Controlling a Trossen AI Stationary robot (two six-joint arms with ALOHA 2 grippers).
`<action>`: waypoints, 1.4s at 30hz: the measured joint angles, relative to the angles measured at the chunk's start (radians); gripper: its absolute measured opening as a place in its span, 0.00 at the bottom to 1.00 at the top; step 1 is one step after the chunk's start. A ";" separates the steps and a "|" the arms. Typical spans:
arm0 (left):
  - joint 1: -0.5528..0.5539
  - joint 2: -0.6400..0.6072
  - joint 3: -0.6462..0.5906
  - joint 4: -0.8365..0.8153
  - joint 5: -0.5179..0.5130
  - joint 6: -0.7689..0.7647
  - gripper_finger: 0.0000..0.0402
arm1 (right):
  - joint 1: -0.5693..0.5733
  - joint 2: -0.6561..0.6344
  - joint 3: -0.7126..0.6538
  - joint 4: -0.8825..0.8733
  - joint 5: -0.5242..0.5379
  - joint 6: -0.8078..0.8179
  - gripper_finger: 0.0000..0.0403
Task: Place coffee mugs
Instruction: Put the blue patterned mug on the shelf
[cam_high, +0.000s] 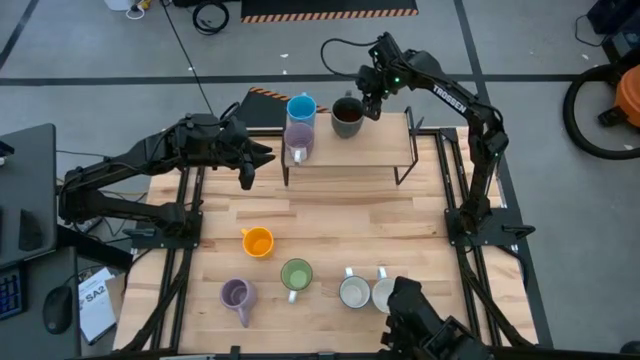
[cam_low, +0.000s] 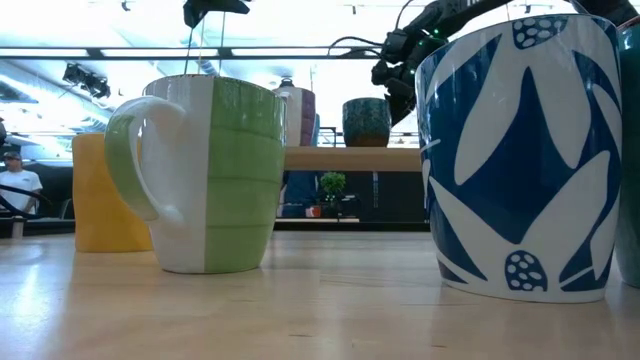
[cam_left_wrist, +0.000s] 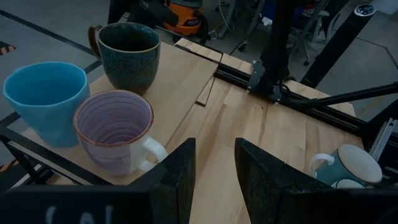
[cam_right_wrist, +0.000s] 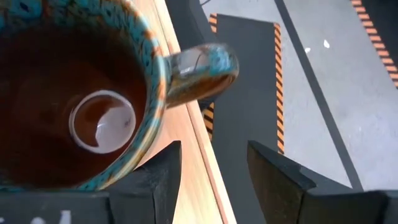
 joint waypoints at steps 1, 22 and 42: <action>0.000 0.000 0.000 0.000 0.000 0.000 0.29 | 0.004 0.000 0.000 0.005 -0.001 0.000 0.46; 0.000 0.000 0.000 -0.003 0.000 -0.002 0.29 | 0.044 -0.008 -0.014 0.059 0.166 0.046 0.46; -0.053 0.000 0.000 -0.005 0.021 0.034 0.29 | 0.082 -0.045 -0.081 -0.226 0.014 0.221 0.46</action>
